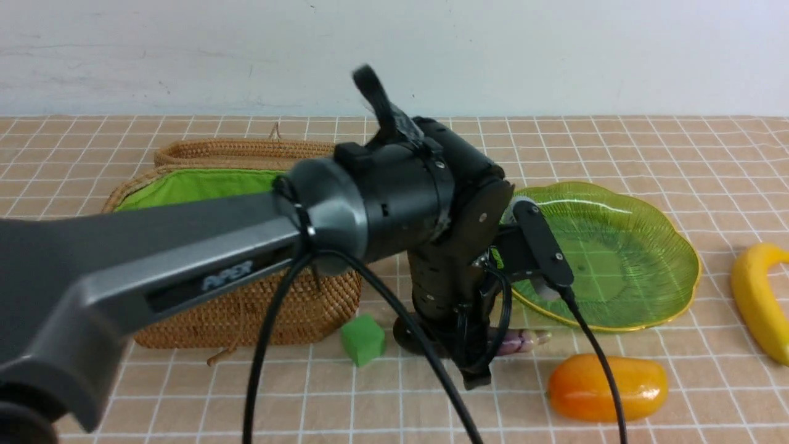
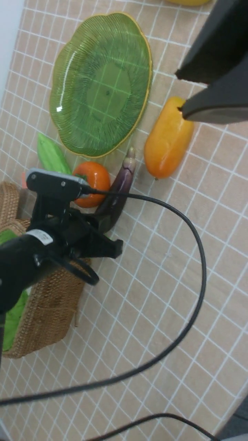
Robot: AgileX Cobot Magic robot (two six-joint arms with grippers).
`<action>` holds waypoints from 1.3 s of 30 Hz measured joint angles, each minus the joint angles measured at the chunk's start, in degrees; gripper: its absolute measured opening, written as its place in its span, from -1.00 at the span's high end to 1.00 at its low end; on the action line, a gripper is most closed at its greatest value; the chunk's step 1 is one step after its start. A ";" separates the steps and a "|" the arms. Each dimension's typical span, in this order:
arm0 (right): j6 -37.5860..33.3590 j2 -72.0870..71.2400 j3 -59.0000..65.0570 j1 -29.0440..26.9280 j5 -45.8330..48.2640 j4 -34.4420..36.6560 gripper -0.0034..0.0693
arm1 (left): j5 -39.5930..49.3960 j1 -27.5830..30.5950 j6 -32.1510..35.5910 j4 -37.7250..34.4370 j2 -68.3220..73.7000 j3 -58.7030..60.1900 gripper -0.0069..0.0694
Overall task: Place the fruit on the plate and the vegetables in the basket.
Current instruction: Use the left arm to grab an eggplant and put it into the left basket
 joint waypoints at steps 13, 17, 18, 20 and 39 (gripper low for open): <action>-0.19 0.00 0.00 0.00 1.31 0.33 0.57 | -4.13 0.05 0.49 8.42 7.50 -1.46 -0.60; -0.24 0.00 0.00 0.00 1.31 0.33 0.57 | -5.37 0.05 0.49 10.76 9.88 -1.58 -0.50; -0.24 0.00 0.00 0.00 1.31 0.33 0.57 | -5.37 0.00 0.38 10.93 10.01 -1.65 -0.46; -0.24 0.00 0.00 0.00 1.31 0.33 0.57 | -5.23 -0.07 0.05 10.98 10.11 -1.65 -0.36; -0.24 0.00 0.00 0.00 0.14 0.58 0.55 | 7.63 5.54 1.92 9.22 -15.66 -1.62 -0.25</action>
